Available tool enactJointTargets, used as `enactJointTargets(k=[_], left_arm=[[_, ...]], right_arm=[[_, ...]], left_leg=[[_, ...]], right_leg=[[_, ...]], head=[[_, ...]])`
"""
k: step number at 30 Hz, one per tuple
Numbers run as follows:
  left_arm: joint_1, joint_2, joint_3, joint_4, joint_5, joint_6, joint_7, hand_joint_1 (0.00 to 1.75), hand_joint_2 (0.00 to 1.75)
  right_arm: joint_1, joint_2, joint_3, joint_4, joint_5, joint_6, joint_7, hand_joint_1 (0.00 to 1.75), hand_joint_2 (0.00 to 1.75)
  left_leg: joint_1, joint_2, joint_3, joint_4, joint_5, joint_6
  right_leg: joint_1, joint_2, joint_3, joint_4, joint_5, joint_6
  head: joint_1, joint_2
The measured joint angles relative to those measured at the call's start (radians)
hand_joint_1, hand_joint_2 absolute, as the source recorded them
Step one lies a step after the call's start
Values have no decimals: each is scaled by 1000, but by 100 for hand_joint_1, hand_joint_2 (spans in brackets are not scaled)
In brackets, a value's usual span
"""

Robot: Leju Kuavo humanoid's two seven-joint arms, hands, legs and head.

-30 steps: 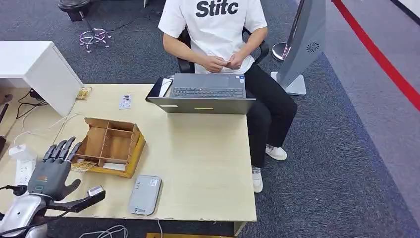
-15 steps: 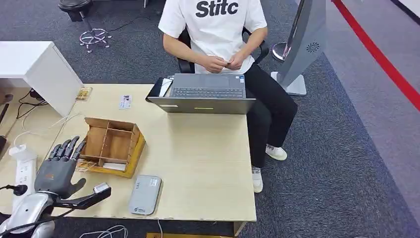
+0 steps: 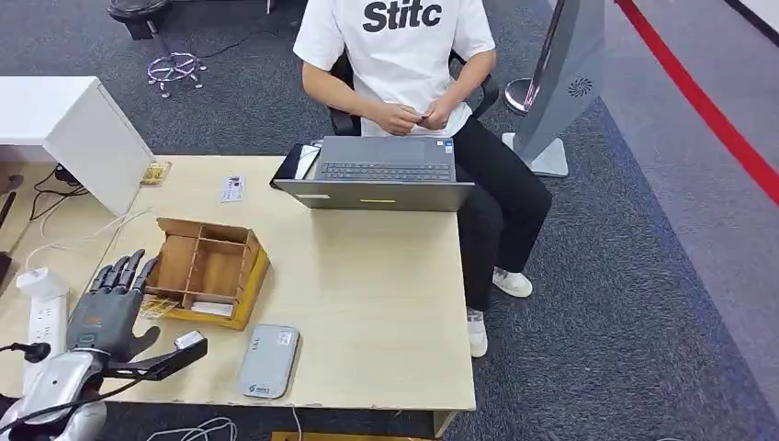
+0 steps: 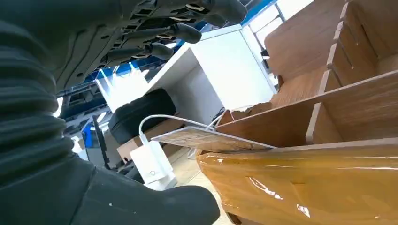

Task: Pass the card to the sensor for recognition and then transmit it.

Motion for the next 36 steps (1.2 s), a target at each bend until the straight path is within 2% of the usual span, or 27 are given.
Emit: enactJointTargets(k=[5,7,8,9,27,29,32,36], left_arm=[[-1,-2,0,3,0,0,0,0,175],[-1,-3,0,3,0,0,0,145,175],[-1,-3,0,3,0,0,0,145,175],[-1,-3,0,3,0,0,0,175,175],[-4,-32,19,3,-17,-24,7,175,175],[-4,-32,19,3,-37,10,-4,175,175],[-11,-32,19,-24,-12,111,-45,175,175],[-69,-31,19,-105,23,122,-63,175,175]], right_arm=[[0,0,0,0,0,0,0,0,175],[0,0,0,0,0,0,0,0,175],[0,0,0,0,0,0,0,0,175],[0,0,0,0,0,0,0,0,175],[0,18,-31,0,39,22,21,0,175],[0,21,-36,0,48,27,21,0,175],[1,24,-49,2,60,39,18,0,175],[2,26,-60,9,78,54,9,0,175]], left_leg=[[0,0,0,0,0,0],[0,0,0,0,0,0],[0,0,0,0,0,0],[0,0,0,0,0,0],[0,0,0,0,0,0],[0,0,1,0,0,0],[0,-1,0,0,1,0],[0,-2,0,0,1,0]], right_leg=[[0,0,0,0,0,0],[0,0,0,0,0,0],[0,0,0,0,0,0],[0,0,0,0,0,0],[0,0,0,0,0,0],[0,0,0,0,0,0],[0,-1,-1,0,0,0],[0,-2,0,0,0,0]], head=[[0,0],[0,0],[0,0],[0,0],[0,0],[0,0],[0,0],[0,0]])
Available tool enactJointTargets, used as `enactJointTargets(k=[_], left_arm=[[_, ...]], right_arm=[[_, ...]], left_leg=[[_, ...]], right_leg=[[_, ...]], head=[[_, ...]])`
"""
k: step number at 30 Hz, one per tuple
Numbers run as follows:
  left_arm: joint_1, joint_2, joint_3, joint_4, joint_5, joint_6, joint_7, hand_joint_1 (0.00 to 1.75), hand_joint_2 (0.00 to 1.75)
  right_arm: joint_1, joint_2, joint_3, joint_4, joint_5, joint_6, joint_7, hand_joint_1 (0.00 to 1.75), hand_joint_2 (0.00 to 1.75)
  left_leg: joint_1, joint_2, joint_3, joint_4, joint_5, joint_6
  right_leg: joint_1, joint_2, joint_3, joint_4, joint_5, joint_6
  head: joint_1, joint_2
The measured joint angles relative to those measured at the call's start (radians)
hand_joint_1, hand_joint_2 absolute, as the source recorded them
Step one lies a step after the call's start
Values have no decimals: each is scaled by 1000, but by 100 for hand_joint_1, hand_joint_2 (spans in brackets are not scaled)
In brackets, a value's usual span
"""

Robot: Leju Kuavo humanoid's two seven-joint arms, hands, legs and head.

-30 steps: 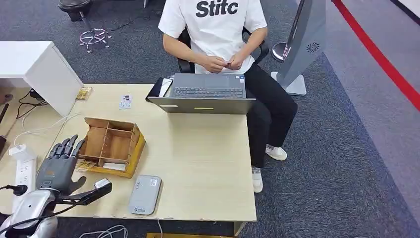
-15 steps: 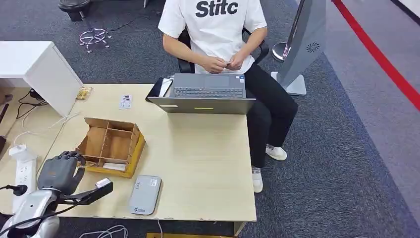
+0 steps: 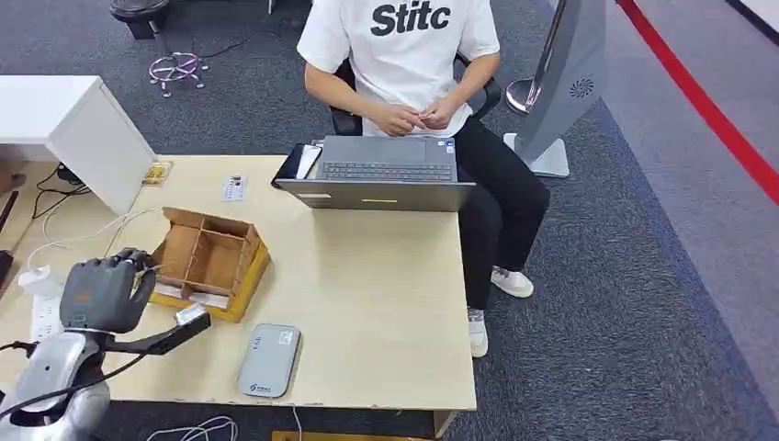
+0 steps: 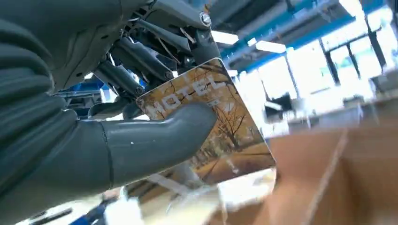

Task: Pass the card to the sensor for recognition and then transmit it.

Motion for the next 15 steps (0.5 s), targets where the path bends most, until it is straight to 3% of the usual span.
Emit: enactJointTargets(k=[3,9,15], left_arm=[[-69,5,0,-72,43,3,-16,175,175],[-264,39,0,-178,89,-77,-22,175,175],[-327,51,0,-195,93,-83,-23,175,175]], right_arm=[[3,1,-5,6,15,3,0,0,175],[-2,2,-14,31,31,19,-18,0,175],[-7,2,-15,51,31,21,-24,0,175]], left_leg=[[0,0,-1,0,2,0],[0,-1,-1,0,3,-1],[0,-1,0,0,3,-1]], right_leg=[[0,0,-1,0,1,0],[0,0,-1,0,3,0],[0,0,-1,0,3,0]], head=[[0,0],[1,0],[0,0]])
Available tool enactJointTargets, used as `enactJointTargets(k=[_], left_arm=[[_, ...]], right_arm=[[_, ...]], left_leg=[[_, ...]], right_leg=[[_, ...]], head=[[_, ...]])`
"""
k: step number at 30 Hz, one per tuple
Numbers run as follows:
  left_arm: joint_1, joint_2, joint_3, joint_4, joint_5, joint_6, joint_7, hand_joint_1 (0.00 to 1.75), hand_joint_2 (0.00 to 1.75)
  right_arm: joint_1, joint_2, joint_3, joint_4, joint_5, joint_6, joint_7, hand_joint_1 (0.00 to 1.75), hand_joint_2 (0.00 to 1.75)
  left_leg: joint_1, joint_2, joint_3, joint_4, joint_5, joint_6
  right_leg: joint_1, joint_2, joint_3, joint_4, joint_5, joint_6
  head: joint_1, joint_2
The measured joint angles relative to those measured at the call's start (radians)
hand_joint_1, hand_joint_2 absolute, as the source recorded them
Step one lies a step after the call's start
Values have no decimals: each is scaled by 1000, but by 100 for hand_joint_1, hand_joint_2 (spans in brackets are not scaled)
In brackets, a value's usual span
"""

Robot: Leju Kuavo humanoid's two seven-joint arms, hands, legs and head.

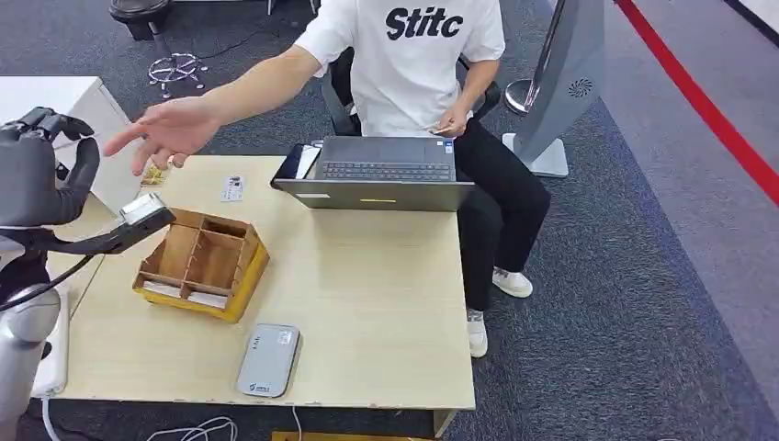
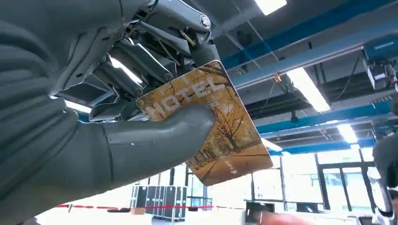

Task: Pass the card to the sensor for recognition and then transmit it.

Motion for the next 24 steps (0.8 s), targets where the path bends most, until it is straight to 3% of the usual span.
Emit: enactJointTargets(k=[9,21,22,23,24], left_arm=[[-34,11,-2,-2,-6,-44,20,175,175],[-31,14,-2,61,-7,-28,19,175,175],[-31,14,-2,64,-7,-29,19,80,175],[-32,14,-2,67,-7,-29,19,0,175],[-31,15,-2,69,-7,-28,19,0,175]], right_arm=[[-11,2,0,15,-5,0,3,0,175],[-20,6,1,38,-9,0,-11,0,175],[-20,6,1,39,-9,0,-11,0,175],[-21,6,1,41,-10,0,-11,0,175],[-21,6,1,42,-11,0,-12,0,175]], left_leg=[[0,1,0,0,0,0],[0,4,-1,0,0,0],[0,4,-1,0,0,0],[0,5,-1,0,0,0],[0,5,-2,0,-1,0]], right_leg=[[0,1,0,0,0,0],[0,5,-2,0,0,0],[0,5,-2,0,0,0],[0,6,-3,0,0,0],[0,6,-3,0,0,0]], head=[[0,0],[0,0],[0,0],[0,0],[0,0]])
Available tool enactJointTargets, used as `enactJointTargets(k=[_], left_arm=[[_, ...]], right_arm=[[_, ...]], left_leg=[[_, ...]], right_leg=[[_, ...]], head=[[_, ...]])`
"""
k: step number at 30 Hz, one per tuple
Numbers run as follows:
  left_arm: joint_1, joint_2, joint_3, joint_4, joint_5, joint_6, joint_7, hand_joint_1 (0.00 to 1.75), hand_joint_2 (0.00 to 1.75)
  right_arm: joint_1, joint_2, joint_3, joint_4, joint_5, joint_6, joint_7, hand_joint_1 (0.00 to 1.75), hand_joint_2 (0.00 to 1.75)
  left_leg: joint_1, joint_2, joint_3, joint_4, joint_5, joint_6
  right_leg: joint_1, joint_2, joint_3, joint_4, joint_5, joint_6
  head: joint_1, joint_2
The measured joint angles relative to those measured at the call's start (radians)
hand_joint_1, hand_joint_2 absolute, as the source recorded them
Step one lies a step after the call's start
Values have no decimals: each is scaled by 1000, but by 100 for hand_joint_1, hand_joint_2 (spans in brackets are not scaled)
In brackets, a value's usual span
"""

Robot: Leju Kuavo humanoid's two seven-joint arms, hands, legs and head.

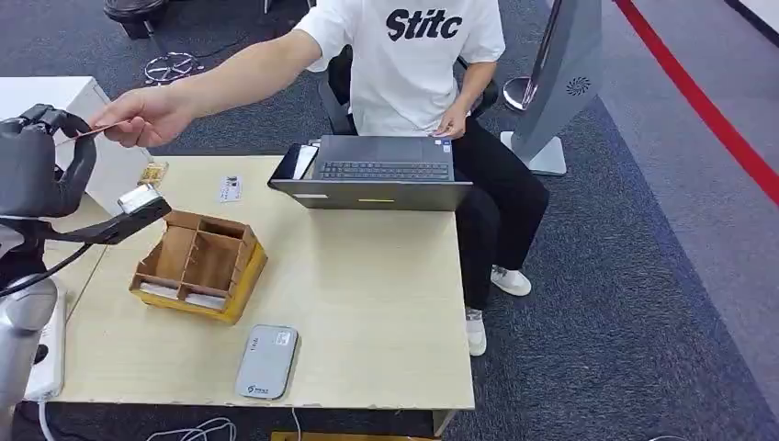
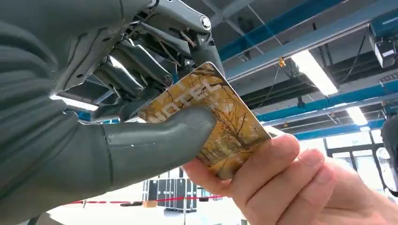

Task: Pass the card to the sensor for recognition and then transmit it.

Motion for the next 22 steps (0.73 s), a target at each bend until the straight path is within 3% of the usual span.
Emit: enactJointTargets(k=[6,11,18,22], left_arm=[[11,4,4,4,0,31,-3,0,175],[89,-17,43,-16,93,92,-38,0,175],[328,-111,178,-178,326,200,-185,0,175],[503,-227,307,-323,627,194,-305,0,175]], right_arm=[[-3,0,6,3,-12,-5,0,0,175],[0,2,13,4,-17,-10,-6,0,175],[37,25,2,-25,-16,-16,11,0,175],[79,70,-53,-87,16,8,69,0,175]], left_leg=[[0,-2,-1,0,0,0],[0,-1,-1,0,0,0],[0,0,-1,0,-2,0],[0,0,-1,-1,-4,1]], right_leg=[[0,-2,0,0,0,0],[0,-2,0,0,0,0],[0,0,0,0,-1,1],[0,0,0,0,-3,1]], head=[[0,0],[0,0],[0,0],[0,0]])
